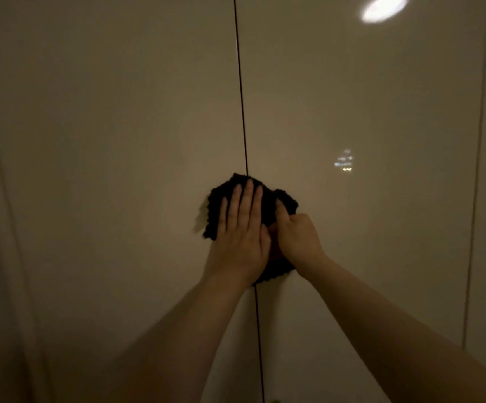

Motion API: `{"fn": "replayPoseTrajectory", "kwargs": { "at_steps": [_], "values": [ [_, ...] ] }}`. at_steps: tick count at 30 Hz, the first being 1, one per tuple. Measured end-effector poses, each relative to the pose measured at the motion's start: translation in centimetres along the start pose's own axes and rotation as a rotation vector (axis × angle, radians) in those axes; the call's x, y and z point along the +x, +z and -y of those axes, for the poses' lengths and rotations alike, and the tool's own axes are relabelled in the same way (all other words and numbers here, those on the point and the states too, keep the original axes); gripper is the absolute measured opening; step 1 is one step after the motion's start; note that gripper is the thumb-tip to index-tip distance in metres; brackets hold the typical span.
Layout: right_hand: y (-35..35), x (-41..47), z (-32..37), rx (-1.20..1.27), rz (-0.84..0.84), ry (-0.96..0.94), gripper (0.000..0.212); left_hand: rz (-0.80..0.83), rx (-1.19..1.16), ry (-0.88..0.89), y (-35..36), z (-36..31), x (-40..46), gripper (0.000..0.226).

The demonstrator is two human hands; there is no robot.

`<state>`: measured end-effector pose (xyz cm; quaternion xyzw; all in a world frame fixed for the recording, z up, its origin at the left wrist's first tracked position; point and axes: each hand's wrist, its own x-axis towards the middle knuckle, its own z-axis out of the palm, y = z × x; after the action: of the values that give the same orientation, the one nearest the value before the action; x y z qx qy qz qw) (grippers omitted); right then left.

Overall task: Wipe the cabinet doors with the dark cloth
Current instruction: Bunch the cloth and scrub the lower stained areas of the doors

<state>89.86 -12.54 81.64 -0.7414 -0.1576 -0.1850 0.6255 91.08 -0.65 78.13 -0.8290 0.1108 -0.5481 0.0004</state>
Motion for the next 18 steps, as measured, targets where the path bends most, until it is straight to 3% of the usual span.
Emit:
{"fn": "replayPoseTrajectory", "kwargs": {
  "at_steps": [3,7,13,16,18],
  "values": [
    [0.2,-0.8,0.2,0.000,-0.033,0.031,0.056,0.002,-0.119,0.001,-1.0,0.1,0.0,0.057],
    [0.5,-3.0,1.6,0.138,-0.062,0.016,0.043,-0.009,-0.368,-0.059,-4.2,0.0,-0.5,0.048],
    [2.1,-7.3,2.1,0.201,0.051,-0.027,0.045,0.147,-1.157,-0.415,-8.3,1.0,-4.5,0.036],
    [3.2,-8.6,1.5,0.208,0.064,0.005,0.047,0.308,-1.180,-0.438,-9.4,1.8,-6.9,0.030],
    [3.6,-9.0,1.1,0.275,0.036,0.098,0.037,0.398,-1.109,-0.365,-10.4,2.2,-8.0,0.035]
  ]
}}
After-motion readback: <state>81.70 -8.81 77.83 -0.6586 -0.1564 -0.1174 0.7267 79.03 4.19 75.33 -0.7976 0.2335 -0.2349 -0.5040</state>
